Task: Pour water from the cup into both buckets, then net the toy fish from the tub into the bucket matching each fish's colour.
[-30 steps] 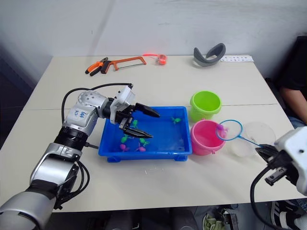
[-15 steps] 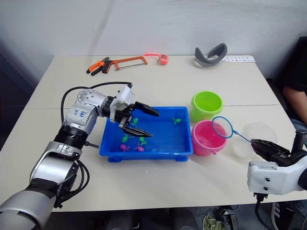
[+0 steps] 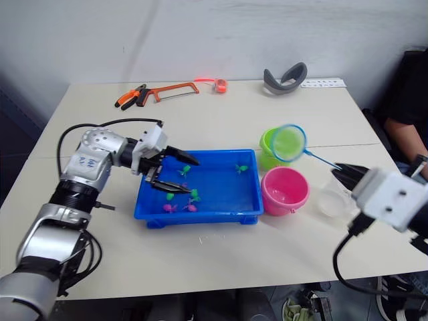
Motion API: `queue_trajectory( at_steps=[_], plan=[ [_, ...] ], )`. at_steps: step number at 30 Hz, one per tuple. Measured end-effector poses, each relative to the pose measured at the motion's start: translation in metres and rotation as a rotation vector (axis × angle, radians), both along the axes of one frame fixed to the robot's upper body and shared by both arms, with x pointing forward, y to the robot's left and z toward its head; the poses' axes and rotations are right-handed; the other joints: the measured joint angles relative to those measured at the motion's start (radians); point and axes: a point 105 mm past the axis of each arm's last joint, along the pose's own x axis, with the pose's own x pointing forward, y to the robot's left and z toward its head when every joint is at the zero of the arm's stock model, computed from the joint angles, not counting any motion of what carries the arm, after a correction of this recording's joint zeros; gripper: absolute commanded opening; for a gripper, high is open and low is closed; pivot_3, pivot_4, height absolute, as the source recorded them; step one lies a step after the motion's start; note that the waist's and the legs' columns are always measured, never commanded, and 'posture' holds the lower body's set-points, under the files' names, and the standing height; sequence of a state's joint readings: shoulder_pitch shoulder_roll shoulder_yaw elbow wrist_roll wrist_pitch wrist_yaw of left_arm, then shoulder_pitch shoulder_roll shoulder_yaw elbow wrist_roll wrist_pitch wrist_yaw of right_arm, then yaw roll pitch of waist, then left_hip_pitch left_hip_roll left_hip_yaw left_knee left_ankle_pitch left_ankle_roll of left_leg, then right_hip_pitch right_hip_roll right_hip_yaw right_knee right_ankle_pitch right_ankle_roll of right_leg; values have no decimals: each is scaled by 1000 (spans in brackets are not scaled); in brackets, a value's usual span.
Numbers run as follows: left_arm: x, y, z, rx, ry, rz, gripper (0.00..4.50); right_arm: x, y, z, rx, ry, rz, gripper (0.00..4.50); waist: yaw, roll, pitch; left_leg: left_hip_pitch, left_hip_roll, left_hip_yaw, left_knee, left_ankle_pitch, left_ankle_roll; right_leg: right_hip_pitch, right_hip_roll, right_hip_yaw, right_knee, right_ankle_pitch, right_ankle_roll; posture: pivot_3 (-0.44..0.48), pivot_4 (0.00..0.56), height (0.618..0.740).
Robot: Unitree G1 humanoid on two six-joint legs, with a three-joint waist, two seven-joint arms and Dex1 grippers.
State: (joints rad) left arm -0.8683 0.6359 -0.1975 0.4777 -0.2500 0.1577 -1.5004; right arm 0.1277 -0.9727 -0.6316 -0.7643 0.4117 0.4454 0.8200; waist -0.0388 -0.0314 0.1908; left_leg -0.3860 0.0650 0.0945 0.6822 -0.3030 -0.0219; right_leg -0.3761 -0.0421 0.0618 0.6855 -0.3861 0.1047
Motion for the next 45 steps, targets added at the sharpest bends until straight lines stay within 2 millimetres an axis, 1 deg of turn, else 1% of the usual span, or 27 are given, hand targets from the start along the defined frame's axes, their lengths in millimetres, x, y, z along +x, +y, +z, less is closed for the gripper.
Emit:
queue_trajectory(
  at_steps=[2, 5, 6, 8, 11, 15, 18, 21, 22, 27, 32, 36, 45],
  plan=[
    [-4, 10, -3, 21, 13, 25, 4452, 6, 20, -5, 59, 61, 80, 0, 6, 0, 0, -1, 0, -1, 0, 0, 0, 0, -1, 0, -1, 0, 0, 0, 150, 740],
    [-10, 20, -5, 45, 24, 52, 4452, 13, 47, -17, 76, 138, 187, 0, 11, 0, 0, -3, 0, -2, 0, -1, 2, 0, -3, -1, -3, 0, 0, 0, 150, 740],
    [-11, 22, -5, 50, 24, 55, 4452, 14, 50, -20, 76, 151, 199, 0, 14, 0, 0, -4, -1, -2, 0, -1, 2, 0, -3, -1, -4, 0, 0, 0, 150, 740],
    [-16, 28, -4, 63, 28, 73, 4452, 21, 57, -30, 69, 195, 225, 0, 12, 0, 0, -5, -1, -2, 0, -2, 3, 0, -4, -2, -6, 0, 0, 0, 150, 740],
    [-21, 31, -3, 61, 31, 91, 4452, 30, 63, -41, 63, 228, 243, 0, 10, 0, 0, -5, -1, -1, 0, -2, 3, 0, -4, -2, -6, 0, 1, 0, 150, 740],
    [-28, 40, -5, 90, 45, 118, 4452, 38, 74, -52, 39, 236, 278, 0, 8, 0, 0, -4, -1, -1, 0, -2, 3, -1, -3, -2, -5, 0, 0, 0, 150, 740],
    [-31, 50, -11, 124, 54, 140, 4452, 45, 84, -64, 5, 236, 315, 0, 5, 0, 0, -3, 0, 0, 0, -2, 3, -1, -3, -3, -5, 0, 0, 0, 150, 740],
    [-33, 53, -14, 134, 50, 144, 4452, 49, 89, -70, -18, 235, 331, 0, 6, 0, 0, -4, -1, 0, 0, -2, 3, -1, -3, -3, -5, 0, 0, 0, 150, 740],
    [-34, 58, -16, 146, 56, 156, 4452, 53, 96, -74, -39, 217, 359, 0, 6, 0, 0, -4, -1, 1, 0, -2, 3, -1, -3, -4, -5, 0, 0, 0, 150, 740],
    [-36, 57, -12, 157, 27, 150, 4452, 60, 115, -85, -69, 207, 427, 0, 6, 0, 0, -4, 0, 1, 0, -2, 3, -2, -3, -5, -5, 0, 0, 0, 150, 740],
    [-36, 62, -12, 156, 25, 174, 4452, 67, 115, -97, -147, 182, 440, 0, 7, 0, 0, -4, -1, 1, 0, -2, 3, -2, -4, -5, -5, 0, 0, 0, 150, 740],
    [-39, 62, -11, 163, 12, 171, 4452, 72, 110, -106, -206, 167, 428, 0, 6, 0, 0, -4, 0, 1, 0, -2, 3, -2, -4, -5, -5, 0, 0, 0, 150, 740],
    [-38, 62, -10, 158, 5, 189, 4452, 70, 113, -108, -211, 146, 455, 0, 6, 0, 0, -3, 0, 1, 0, -2, 3, -2, -4, -5, -5, 0, 0, 0, 150, 740]
  ],
)
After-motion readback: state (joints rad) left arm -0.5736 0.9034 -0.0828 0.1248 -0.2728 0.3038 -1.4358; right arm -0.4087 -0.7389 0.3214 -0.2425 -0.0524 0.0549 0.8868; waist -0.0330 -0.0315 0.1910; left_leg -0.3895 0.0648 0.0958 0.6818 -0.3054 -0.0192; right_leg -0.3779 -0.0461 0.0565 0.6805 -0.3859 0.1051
